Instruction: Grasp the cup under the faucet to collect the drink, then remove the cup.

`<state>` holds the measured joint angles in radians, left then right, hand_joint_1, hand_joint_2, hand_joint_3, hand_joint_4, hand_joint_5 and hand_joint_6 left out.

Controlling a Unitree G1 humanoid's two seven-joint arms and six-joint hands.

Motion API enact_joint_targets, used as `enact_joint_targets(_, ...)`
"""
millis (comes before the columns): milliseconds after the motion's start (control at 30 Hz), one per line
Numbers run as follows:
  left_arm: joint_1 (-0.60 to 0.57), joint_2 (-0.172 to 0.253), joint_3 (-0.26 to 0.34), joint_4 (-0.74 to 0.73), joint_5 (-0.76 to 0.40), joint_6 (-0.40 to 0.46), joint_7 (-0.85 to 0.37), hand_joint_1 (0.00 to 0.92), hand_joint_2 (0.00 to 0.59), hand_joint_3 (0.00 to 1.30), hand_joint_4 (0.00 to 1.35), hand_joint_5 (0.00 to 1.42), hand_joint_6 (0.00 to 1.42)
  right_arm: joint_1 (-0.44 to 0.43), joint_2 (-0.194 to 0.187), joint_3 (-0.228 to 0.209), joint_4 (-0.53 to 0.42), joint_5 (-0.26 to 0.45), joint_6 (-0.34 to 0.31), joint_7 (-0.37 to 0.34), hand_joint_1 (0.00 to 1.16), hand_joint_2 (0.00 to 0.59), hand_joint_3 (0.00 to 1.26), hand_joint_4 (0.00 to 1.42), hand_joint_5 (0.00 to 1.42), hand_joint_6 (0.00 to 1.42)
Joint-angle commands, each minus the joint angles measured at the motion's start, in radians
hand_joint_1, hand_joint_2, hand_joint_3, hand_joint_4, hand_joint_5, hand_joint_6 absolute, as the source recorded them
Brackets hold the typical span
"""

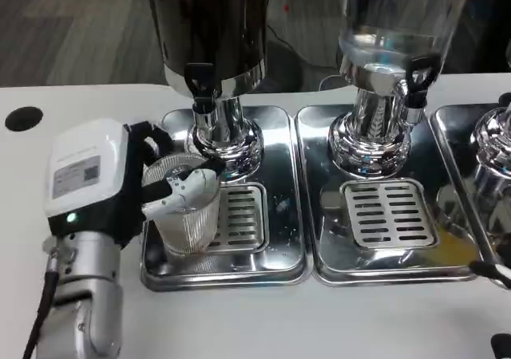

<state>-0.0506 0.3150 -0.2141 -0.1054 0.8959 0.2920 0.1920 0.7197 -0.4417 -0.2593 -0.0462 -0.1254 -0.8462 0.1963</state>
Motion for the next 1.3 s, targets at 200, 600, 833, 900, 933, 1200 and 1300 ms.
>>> enact_joint_targets(200,0.109,0.029,0.056,-0.112,-0.011,-0.031,0.000,0.123,0.068,0.55,0.57,0.76,0.91,-0.005,0.012,0.023,-0.008,0.025,0.009,0.022,0.43,0.467,0.17,0.00,0.00,0.00)
enact_joint_targets(600,0.230,0.031,0.109,-0.185,-0.040,-0.096,0.039,0.004,0.061,0.71,0.73,0.90,1.06,-0.006,0.010,0.029,0.006,0.036,0.009,0.033,0.43,0.467,0.17,0.00,0.00,0.00)
enact_joint_targets(833,0.285,0.020,0.106,-0.235,-0.034,-0.137,0.026,0.003,0.069,0.79,0.84,1.01,1.12,-0.014,0.014,0.037,-0.004,0.038,0.012,0.036,0.43,0.467,0.17,0.00,0.00,0.00)
enact_joint_targets(900,0.295,0.017,0.104,-0.231,-0.032,-0.138,0.022,0.003,0.069,0.79,0.84,1.01,1.13,-0.017,0.015,0.041,-0.001,0.042,0.015,0.038,0.43,0.467,0.16,0.00,0.00,0.00)
enact_joint_targets(933,0.298,0.016,0.103,-0.228,-0.031,-0.138,0.021,0.003,0.069,0.78,0.84,1.01,1.13,-0.017,0.016,0.042,0.001,0.043,0.014,0.038,0.42,0.467,0.16,0.00,0.00,0.00)
enact_joint_targets(1200,0.299,0.007,0.075,-0.159,-0.031,-0.137,0.021,0.003,0.069,0.77,0.84,0.99,1.10,-0.012,0.010,0.032,0.018,0.065,0.006,0.042,0.42,0.467,0.16,0.00,0.00,0.00)
enact_joint_targets(1300,0.285,0.004,0.064,-0.130,-0.030,-0.133,0.025,0.003,0.069,0.76,0.83,0.95,1.07,-0.010,0.008,0.029,0.023,0.070,0.003,0.043,0.42,0.467,0.16,0.00,0.00,0.00)
